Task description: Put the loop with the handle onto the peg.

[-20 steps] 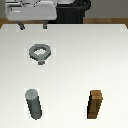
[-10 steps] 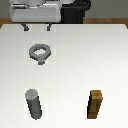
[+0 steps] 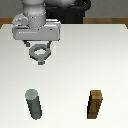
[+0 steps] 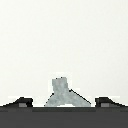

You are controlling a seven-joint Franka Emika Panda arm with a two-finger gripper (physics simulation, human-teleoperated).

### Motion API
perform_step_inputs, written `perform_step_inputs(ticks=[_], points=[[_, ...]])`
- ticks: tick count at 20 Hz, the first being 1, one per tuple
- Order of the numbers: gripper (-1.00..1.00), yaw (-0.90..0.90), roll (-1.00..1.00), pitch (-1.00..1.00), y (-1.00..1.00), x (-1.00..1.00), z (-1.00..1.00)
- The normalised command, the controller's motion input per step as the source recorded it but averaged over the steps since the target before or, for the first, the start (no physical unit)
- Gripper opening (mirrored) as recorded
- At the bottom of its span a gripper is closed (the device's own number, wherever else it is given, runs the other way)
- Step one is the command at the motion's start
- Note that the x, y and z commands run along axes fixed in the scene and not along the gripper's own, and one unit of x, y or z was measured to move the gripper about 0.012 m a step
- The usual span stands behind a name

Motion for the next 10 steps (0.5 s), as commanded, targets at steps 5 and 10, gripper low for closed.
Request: perform_step_inputs(ticks=[5,10], points=[[1.0,0.0,0.0,0.0,0.2,0.0,0.0],[1.0,0.0,0.0,0.0,0.0,0.0,-0.2]])
